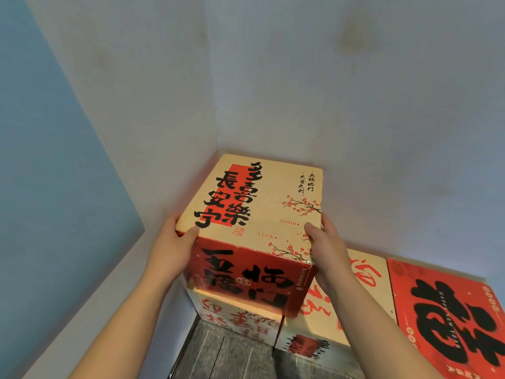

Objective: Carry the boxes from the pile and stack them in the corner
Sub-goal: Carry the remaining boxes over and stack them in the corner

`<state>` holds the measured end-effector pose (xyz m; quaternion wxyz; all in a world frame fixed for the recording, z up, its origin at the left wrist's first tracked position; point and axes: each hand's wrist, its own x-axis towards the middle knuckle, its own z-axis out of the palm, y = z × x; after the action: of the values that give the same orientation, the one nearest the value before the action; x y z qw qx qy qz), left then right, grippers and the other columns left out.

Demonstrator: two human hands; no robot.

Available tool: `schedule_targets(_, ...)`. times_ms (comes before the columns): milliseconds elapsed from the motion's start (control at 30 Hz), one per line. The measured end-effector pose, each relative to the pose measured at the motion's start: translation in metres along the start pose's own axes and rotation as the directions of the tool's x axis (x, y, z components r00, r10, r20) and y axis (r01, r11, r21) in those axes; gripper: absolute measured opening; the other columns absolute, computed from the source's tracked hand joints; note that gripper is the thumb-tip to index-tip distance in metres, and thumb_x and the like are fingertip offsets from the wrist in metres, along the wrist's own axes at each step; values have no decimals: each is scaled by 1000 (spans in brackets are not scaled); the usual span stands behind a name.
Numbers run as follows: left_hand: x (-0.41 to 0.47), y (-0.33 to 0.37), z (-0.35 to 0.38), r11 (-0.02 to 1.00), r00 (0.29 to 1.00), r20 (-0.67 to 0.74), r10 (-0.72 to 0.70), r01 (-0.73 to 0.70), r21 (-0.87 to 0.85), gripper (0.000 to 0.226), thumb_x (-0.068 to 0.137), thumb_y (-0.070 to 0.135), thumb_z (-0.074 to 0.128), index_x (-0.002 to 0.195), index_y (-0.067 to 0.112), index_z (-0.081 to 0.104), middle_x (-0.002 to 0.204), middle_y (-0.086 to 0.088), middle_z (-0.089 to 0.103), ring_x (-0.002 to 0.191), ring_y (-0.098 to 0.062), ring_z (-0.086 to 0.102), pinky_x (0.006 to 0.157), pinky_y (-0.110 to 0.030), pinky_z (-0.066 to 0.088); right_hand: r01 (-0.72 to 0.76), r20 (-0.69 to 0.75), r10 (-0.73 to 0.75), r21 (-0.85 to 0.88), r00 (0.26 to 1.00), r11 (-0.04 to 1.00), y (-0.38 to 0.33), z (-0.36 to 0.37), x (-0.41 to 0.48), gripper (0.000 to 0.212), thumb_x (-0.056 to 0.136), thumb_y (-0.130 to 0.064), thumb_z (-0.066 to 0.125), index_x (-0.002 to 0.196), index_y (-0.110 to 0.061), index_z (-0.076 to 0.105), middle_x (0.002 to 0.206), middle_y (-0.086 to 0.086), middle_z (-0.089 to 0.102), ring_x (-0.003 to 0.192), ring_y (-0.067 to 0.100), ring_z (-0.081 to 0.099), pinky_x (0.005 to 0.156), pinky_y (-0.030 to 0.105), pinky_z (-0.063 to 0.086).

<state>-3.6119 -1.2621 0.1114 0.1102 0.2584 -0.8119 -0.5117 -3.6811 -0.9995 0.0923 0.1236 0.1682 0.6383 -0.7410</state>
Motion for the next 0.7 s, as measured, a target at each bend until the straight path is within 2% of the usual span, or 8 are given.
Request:
schedule_targets(100, -6, 21, -6, 994, 998, -1, 64, -64, 85, 48, 98, 17, 62, 145, 12, 53, 140, -3, 59, 109, -14, 60, 80, -19, 46, 8, -2, -8, 3, 1000, 1000, -4, 2, -6, 41, 110, -22, 52, 147, -38, 46, 135, -5, 68, 101, 20, 79, 60, 32, 58)
schedule_targets(133, -7, 28, -8, 992, 997, 8, 79, -80, 98, 49, 98, 16, 62, 146, 12, 52, 138, -2, 59, 104, -10, 59, 72, -9, 43, 10, -2, -10, -1, 1000, 1000, -5, 4, -9, 38, 110, -22, 52, 143, -38, 46, 134, -5, 69, 101, 20, 79, 61, 32, 59)
schedule_targets(200, -8, 37, -8, 990, 995, 35, 91, -94, 109, 46, 99, 14, 60, 145, 12, 53, 123, 3, 59, 80, 2, 55, 56, -2, 39, 15, 1, -15, -8, 1000, 1000, -7, 9, -14, 35, 110, -22, 51, 139, -40, 46, 131, -6, 70, 101, 21, 78, 61, 31, 58)
schedule_targets(267, -8, 44, -8, 982, 992, 63, 112, -120, 144, 43, 100, 15, 59, 143, 12, 54, 122, 1, 59, 82, 2, 56, 58, -1, 37, 22, 0, -22, -13, 1000, 1000, -7, 13, -18, 40, 110, -22, 51, 146, -38, 44, 130, -6, 69, 101, 21, 78, 59, 30, 58)
schedule_targets(367, -6, 45, -10, 963, 983, 121, 137, -161, 215, 43, 100, 19, 60, 142, 13, 57, 143, -4, 58, 117, -17, 58, 81, -17, 40, 23, 13, -23, -17, 1000, 1000, -8, 20, -24, 44, 110, -21, 51, 151, -37, 42, 134, -5, 68, 102, 21, 78, 54, 27, 57)
schedule_targets(433, -6, 42, -12, 955, 979, 161, 125, -163, 247, 45, 98, 21, 62, 141, 15, 58, 144, -5, 57, 123, -20, 56, 88, -23, 40, 24, 23, -23, -27, 999, 999, -8, 26, -25, 46, 110, -21, 51, 153, -35, 41, 136, -4, 67, 101, 21, 78, 55, 27, 58)
schedule_targets(567, -3, 34, -12, 914, 968, 224, 116, -193, 357, 52, 93, 28, 68, 143, 19, 57, 153, -6, 49, 141, -27, 42, 115, -43, 34, 26, 13, -26, -34, 1000, 999, -6, 32, -24, 47, 110, -21, 51, 154, -35, 41, 134, -4, 68, 101, 21, 78, 55, 28, 57)
schedule_targets(700, 2, 33, -9, 890, 962, 233, 144, -229, 393, 53, 92, 29, 69, 143, 18, 57, 155, -6, 46, 143, -28, 40, 120, -52, 27, 29, 12, -28, -40, 1000, 999, -4, 33, -21, 46, 110, -22, 50, 154, -35, 41, 135, -3, 68, 102, 21, 78, 55, 27, 57)
